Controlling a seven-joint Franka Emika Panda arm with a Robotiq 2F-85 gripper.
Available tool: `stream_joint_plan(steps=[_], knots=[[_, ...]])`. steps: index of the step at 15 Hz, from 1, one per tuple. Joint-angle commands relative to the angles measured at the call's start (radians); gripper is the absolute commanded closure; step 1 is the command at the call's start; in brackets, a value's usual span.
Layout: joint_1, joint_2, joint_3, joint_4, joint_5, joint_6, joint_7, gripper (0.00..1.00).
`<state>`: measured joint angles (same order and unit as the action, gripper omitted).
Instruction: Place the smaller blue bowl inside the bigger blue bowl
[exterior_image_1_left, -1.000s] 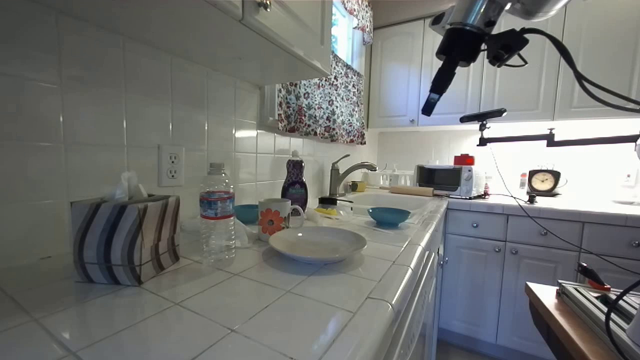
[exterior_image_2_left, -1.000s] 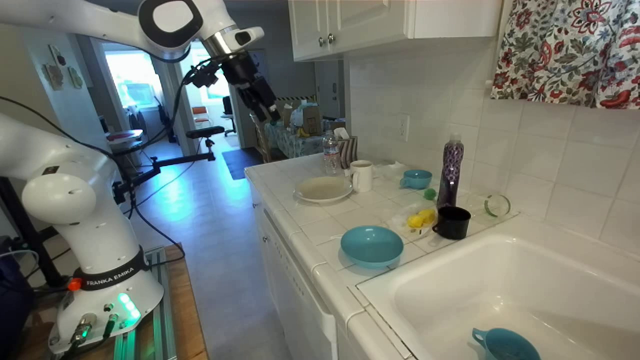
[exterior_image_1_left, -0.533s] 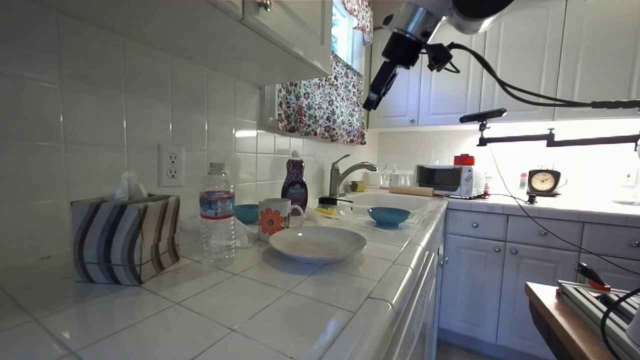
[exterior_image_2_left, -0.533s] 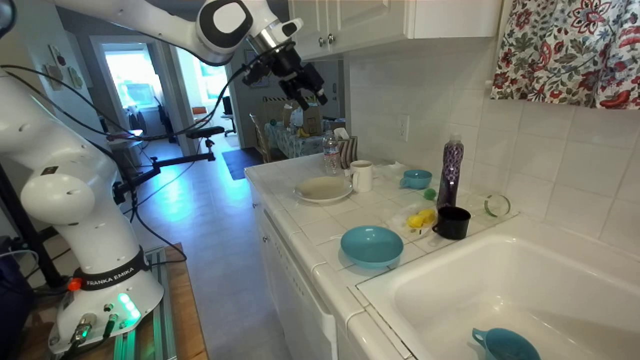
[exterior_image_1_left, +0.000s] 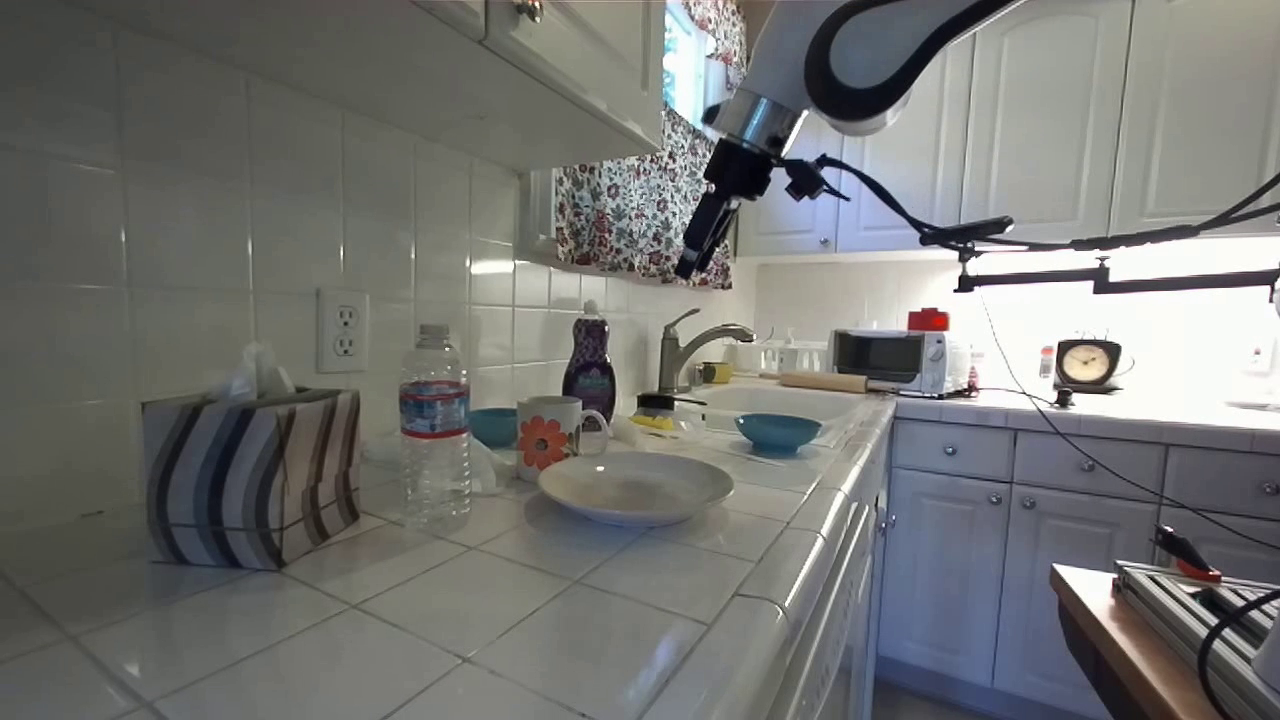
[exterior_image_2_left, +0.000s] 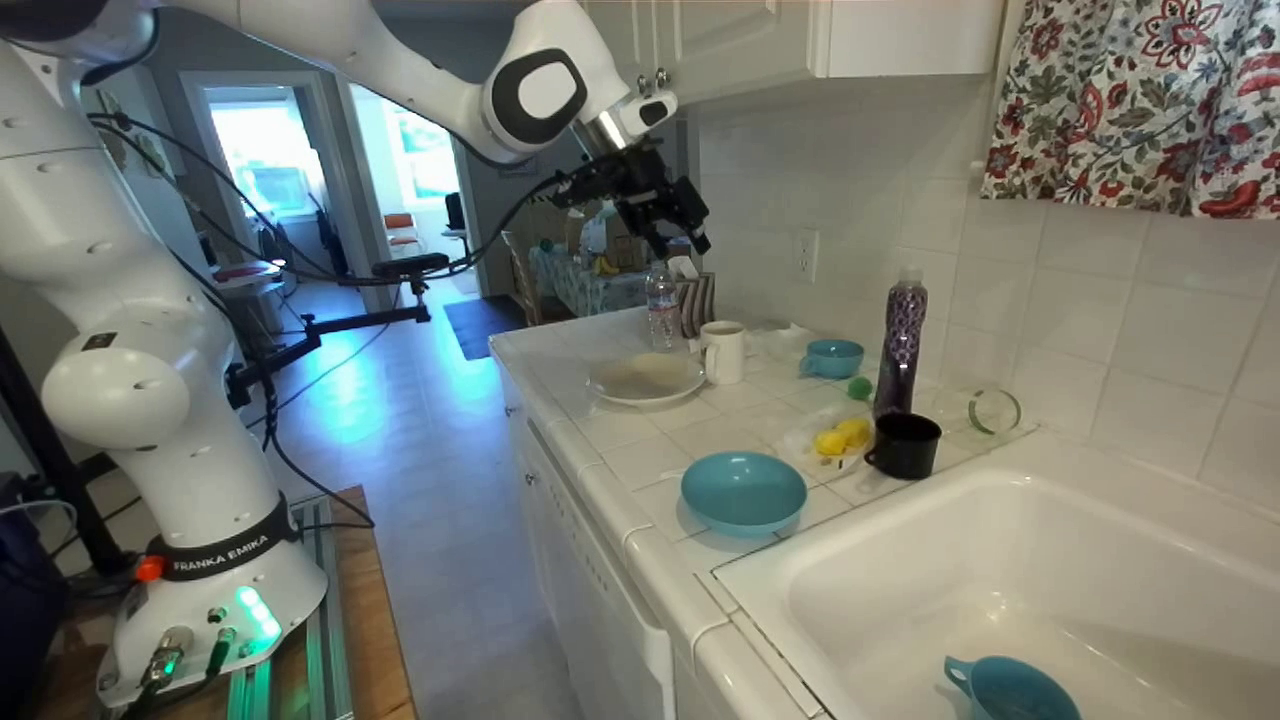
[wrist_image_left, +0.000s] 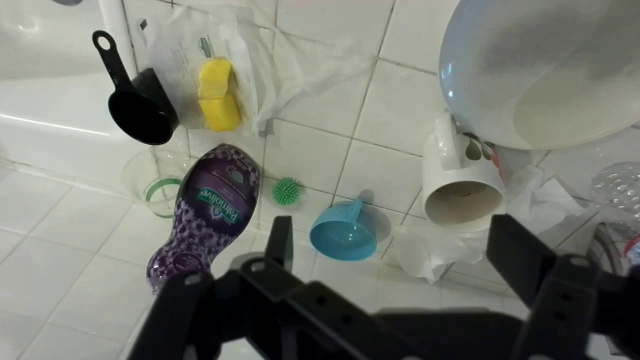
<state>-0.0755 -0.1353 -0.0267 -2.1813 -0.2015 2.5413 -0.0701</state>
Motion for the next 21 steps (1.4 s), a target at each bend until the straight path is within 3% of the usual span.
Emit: stream_joint_plan(steps=[1,3,4,9,12,17,21], knots=[[-0.006,0.118,-0.004,0.075,-0.049,0.028,0.051,0.0],[-0.004,0.164,-0.014,0.105,-0.044,0.012,0.068,0.0],[0.006,0.109,-0.015,0.053,-0.008,0.016,0.028,0.0],[0.007,0.123,-0.017,0.061,-0.008,0.016,0.028,0.0],[0.005,0.189,-0.021,0.092,0.015,0.024,0.028,0.0],[-0.002,0.337,-0.058,0.155,-0.028,0.136,0.094,0.0],[0.002,0.463,-0.092,0.256,-0.018,0.193,0.089,0.0]])
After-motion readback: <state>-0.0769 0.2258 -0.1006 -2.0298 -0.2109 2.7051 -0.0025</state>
